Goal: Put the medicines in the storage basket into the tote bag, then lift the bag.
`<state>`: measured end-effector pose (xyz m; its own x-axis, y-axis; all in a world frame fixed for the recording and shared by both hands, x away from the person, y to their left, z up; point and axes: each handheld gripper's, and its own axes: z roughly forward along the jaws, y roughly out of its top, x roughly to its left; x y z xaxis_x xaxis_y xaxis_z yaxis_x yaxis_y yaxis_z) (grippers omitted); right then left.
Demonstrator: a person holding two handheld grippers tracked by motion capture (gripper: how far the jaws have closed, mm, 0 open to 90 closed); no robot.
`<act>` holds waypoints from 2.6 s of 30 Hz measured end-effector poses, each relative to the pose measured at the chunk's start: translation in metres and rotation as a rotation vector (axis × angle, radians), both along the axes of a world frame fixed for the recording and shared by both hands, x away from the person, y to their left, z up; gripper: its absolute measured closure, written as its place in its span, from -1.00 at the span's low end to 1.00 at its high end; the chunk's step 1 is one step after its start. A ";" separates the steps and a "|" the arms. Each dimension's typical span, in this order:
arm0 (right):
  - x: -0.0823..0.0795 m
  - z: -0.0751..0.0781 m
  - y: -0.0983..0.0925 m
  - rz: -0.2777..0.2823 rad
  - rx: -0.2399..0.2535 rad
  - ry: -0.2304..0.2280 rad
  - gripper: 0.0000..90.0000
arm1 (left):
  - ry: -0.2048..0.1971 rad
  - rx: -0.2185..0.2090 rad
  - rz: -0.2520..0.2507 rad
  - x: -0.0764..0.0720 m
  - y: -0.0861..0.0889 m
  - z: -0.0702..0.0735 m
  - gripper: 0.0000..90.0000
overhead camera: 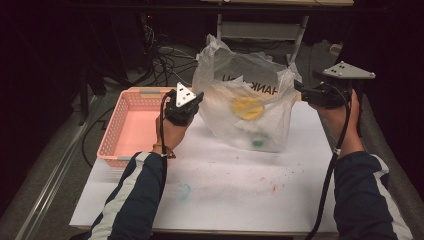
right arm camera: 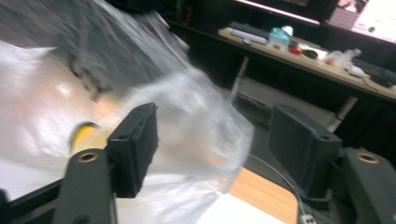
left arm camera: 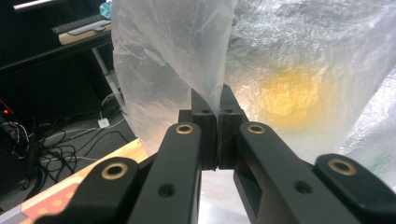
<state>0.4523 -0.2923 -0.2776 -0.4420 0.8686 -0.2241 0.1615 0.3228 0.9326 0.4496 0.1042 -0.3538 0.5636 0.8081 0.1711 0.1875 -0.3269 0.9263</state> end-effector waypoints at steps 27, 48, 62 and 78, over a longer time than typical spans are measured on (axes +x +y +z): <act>-0.091 -0.065 0.029 0.160 0.001 -0.106 -0.38 | -0.122 0.112 -0.195 -0.093 0.036 -0.020 -0.55; -0.146 -0.146 0.020 0.209 -0.033 0.011 -0.57 | -0.057 0.232 -0.160 -0.154 0.086 -0.079 -0.62; -0.158 -0.181 0.023 0.252 -0.080 0.091 -0.57 | 0.048 0.327 -0.145 -0.168 0.096 -0.109 -0.63; -0.161 -0.181 0.029 0.287 -0.096 0.078 -0.57 | 0.054 0.286 -0.154 -0.166 0.096 -0.106 -0.63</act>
